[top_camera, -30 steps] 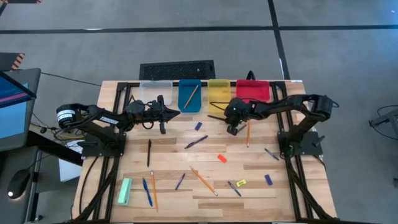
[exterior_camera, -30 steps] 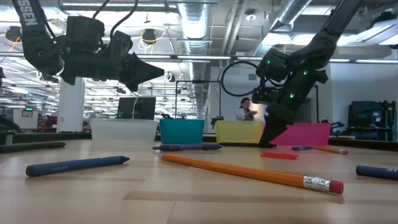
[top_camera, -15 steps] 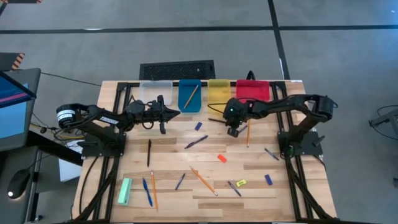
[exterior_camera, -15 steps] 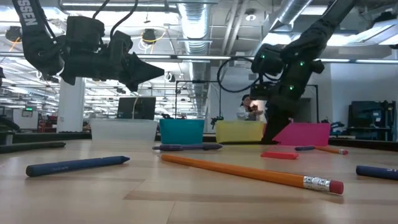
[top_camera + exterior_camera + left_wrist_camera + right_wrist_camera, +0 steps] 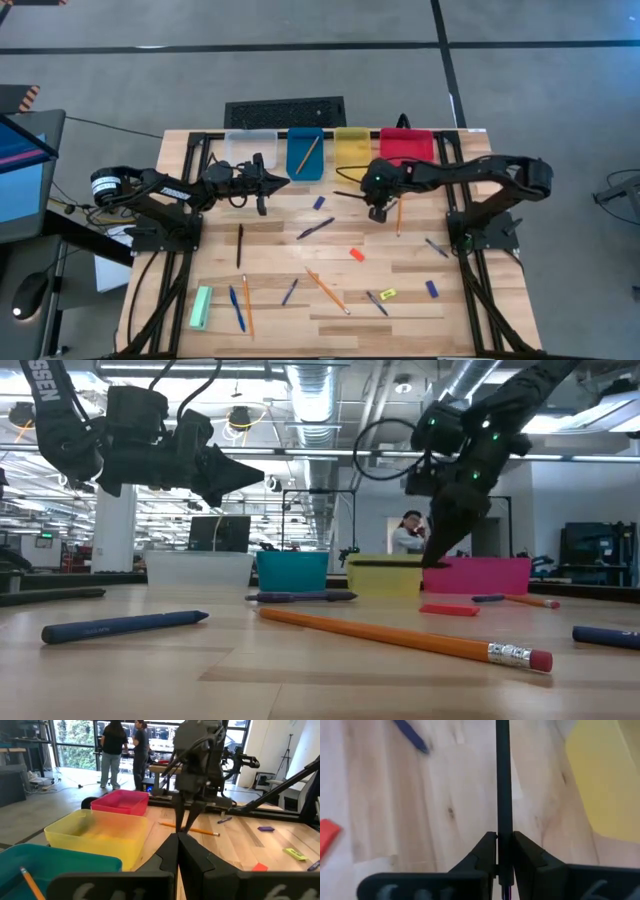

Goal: Sort crayons/erasers/pens/pencils in bins
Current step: Put the black pen into the red bin

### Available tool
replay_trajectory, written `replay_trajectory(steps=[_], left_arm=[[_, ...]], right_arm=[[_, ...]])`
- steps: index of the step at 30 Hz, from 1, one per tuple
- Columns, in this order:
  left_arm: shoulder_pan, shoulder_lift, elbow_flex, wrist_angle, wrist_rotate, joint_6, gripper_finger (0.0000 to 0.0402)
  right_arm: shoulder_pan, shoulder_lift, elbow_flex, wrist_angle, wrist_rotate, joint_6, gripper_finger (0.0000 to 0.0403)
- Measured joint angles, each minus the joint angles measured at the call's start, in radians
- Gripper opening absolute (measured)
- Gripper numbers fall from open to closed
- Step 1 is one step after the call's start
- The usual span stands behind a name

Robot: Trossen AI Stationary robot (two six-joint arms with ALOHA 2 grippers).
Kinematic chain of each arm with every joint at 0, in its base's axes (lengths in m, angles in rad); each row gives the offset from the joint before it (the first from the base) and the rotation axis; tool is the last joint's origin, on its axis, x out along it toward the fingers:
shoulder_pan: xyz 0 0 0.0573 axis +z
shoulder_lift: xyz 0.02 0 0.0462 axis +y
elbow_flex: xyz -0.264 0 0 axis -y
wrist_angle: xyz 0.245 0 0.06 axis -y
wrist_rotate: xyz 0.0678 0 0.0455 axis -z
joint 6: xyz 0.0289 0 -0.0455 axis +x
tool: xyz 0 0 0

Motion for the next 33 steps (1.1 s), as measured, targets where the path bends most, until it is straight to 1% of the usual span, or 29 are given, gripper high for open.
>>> replay_trajectory(steps=[5, 10, 15, 20, 27, 30, 33], left_arm=[[0.0, 0.0, 0.0, 0.0, 0.0, 0.0, 0.0], [0.0, 0.0, 0.0, 0.0, 0.0, 0.0, 0.0], [0.0, 0.0, 0.0, 0.0, 0.0, 0.0, 0.0], [-0.002, 0.0, 0.0, -0.001, 0.001, 0.0, 0.0], [-0.003, 0.0, 0.0, -0.001, 0.001, 0.0, 0.0], [-0.003, 0.0, 0.0, -0.001, 0.001, 0.0, 0.0], [-0.003, 0.0, 0.0, -0.001, 0.001, 0.0, 0.0]], right_arm=[[0.005, -0.085, 0.013, -0.056, 0.013, 0.0, 0.0059], [0.004, -0.144, 0.081, -0.148, 0.096, -0.03, 0.0059], [-0.031, -0.155, 0.168, -0.237, 0.173, -0.075, 0.0059], [-0.1, -0.149, 0.22, -0.323, 0.241, -0.159, 0.0059], [-0.208, -0.148, 0.222, -0.354, 0.261, -0.345, 0.0059], [-0.278, -0.131, 0.221, -0.392, 0.291, -0.416, 0.0059], [-0.364, -0.135, 0.222, -0.453, 0.298, -0.476, 0.0059]])
